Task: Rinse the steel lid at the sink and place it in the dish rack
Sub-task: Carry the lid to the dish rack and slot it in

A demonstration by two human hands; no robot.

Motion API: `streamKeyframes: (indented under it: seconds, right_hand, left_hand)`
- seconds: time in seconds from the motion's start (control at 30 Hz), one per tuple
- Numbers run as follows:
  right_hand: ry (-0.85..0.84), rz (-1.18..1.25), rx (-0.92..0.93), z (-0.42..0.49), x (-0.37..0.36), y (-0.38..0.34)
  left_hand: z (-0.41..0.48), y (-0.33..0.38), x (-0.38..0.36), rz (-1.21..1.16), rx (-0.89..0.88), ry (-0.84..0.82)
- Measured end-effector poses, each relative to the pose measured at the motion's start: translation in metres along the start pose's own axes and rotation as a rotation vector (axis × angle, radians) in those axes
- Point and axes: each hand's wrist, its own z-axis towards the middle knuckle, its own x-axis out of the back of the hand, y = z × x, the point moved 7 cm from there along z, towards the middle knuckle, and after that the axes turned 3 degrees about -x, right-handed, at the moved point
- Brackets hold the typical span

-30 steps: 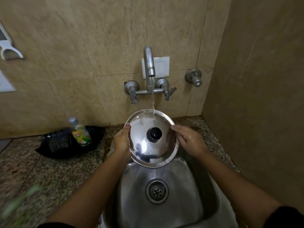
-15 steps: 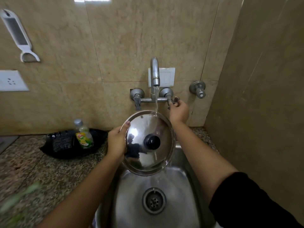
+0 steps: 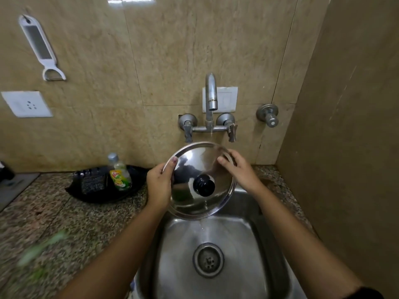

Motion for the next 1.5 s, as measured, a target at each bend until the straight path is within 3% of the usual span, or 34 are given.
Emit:
streamKeyframes:
  seconds: [0.2, 0.37, 0.47, 0.6, 0.77, 0.9, 1.1, 1.37, 1.5]
  right_hand:
    - [0.043, 0.031, 0.087, -0.029, -0.002, -0.024]
    - [0.096, -0.448, 0.429, -0.045, -0.024, -0.056]
    - [0.128, -0.547, 0.497, -0.047, -0.031, -0.066]
    - [0.229, -0.424, 0.407, -0.043, -0.028, -0.063]
    - [0.378, -0.016, 0.324, -0.031, -0.054, -0.083]
    - [0.449, 0.302, 0.216, -0.003, -0.119, -0.105]
    - [0.434, 0.624, -0.049, 0.041, -0.262, -0.132]
    - [0.296, 0.622, 0.0, 0.089, -0.459, -0.204]
    - [0.246, 0.565, 0.074, 0.115, -0.535, -0.24]
  left_hand:
    - [-0.012, -0.021, 0.011, 0.031, -0.042, 0.012]
    - [-0.021, -0.053, 0.017, 0.141, 0.048, -0.015]
    - [-0.024, -0.053, 0.019, 0.126, 0.076, -0.031]
    - [-0.014, -0.05, 0.021, 0.028, 0.143, -0.082]
    - [0.023, -0.036, 0.067, -0.202, 0.273, 0.102]
    - [0.062, -0.015, 0.145, -0.274, 0.275, 0.248]
    - [0.12, 0.012, 0.288, -0.224, 0.217, 0.281]
    - [0.177, 0.048, 0.508, -0.078, 0.123, 0.469]
    - [0.197, 0.062, 0.585, 0.021, 0.089, 0.511]
